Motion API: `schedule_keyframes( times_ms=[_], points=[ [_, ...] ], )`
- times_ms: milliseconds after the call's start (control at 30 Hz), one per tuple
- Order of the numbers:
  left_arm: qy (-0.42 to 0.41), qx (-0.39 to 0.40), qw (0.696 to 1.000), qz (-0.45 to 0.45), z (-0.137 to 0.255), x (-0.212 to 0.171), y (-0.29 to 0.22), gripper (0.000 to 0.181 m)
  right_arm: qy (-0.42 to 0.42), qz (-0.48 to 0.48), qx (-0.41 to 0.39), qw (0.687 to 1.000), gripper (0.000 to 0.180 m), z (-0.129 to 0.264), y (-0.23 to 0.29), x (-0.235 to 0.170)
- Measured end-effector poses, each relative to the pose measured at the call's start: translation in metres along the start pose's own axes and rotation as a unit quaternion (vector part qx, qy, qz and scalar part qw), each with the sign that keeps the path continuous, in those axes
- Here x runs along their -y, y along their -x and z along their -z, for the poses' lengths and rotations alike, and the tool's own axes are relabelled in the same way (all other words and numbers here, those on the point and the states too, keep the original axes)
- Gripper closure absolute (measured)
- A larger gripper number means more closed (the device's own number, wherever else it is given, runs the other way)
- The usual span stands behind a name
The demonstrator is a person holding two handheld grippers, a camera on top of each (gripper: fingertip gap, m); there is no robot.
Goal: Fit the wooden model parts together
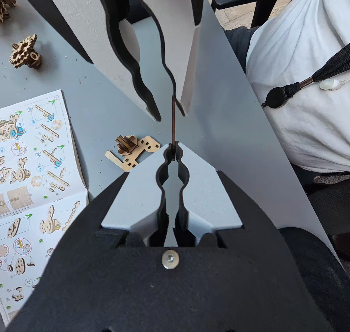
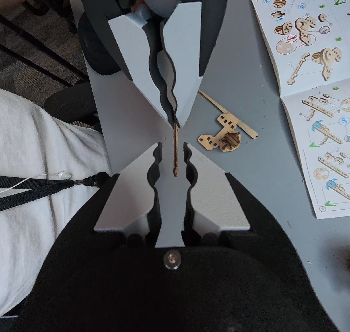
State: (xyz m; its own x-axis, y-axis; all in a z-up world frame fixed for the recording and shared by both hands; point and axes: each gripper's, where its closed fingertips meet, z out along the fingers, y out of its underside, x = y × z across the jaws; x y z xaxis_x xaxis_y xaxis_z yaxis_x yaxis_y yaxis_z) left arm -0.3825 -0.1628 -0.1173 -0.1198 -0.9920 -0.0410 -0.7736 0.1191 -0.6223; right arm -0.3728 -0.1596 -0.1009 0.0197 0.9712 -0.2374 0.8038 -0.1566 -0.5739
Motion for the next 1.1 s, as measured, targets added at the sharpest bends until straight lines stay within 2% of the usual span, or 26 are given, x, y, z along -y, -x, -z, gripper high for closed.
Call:
schedule_keyframes(
  times_ms=[133, 233, 300, 400, 500, 667, 833, 1100],
  points=[
    [-0.007, -0.009, 1.0, -0.013, 0.001, 0.004, 0.003, 0.18, 0.016, 0.002, -0.014, 1.0, 0.159, -0.007, -0.005, 0.002],
    [-0.01, -0.01, 1.0, -0.019, 0.003, 0.004, 0.006, 0.181, 0.02, 0.014, -0.021, 0.999, 0.178, -0.01, -0.007, 0.001],
    [-0.011, -0.014, 1.0, -0.015, 0.006, 0.001, 0.007, 0.18, 0.013, 0.013, -0.033, 0.999, 0.178, -0.011, -0.01, 0.003],
    [-0.008, -0.005, 1.0, 0.013, 0.019, -0.009, 0.021, 0.17, -0.003, -0.041, -0.037, 0.998, 0.178, -0.013, -0.017, 0.007],
    [-0.04, 0.007, 0.999, 0.024, 0.035, -0.014, 0.043, 0.17, -0.017, -0.103, -0.068, 0.992, 0.178, -0.016, -0.033, 0.008],
    [-0.008, -0.035, 0.999, 0.024, 0.03, -0.025, 0.062, 0.154, -0.019, -0.171, -0.147, 0.974, 0.178, -0.025, -0.055, 0.005],
    [-0.031, -0.05, 0.998, 0.004, 0.018, -0.027, 0.075, 0.162, -0.02, -0.231, -0.167, 0.958, 0.178, -0.03, -0.057, 0.005],
    [-0.073, 0.047, 0.989, -0.118, 0.015, -0.026, 0.076, 0.181, 0.011, -0.257, -0.194, 0.947, 0.178, -0.034, -0.062, 0.002]
  ],
)
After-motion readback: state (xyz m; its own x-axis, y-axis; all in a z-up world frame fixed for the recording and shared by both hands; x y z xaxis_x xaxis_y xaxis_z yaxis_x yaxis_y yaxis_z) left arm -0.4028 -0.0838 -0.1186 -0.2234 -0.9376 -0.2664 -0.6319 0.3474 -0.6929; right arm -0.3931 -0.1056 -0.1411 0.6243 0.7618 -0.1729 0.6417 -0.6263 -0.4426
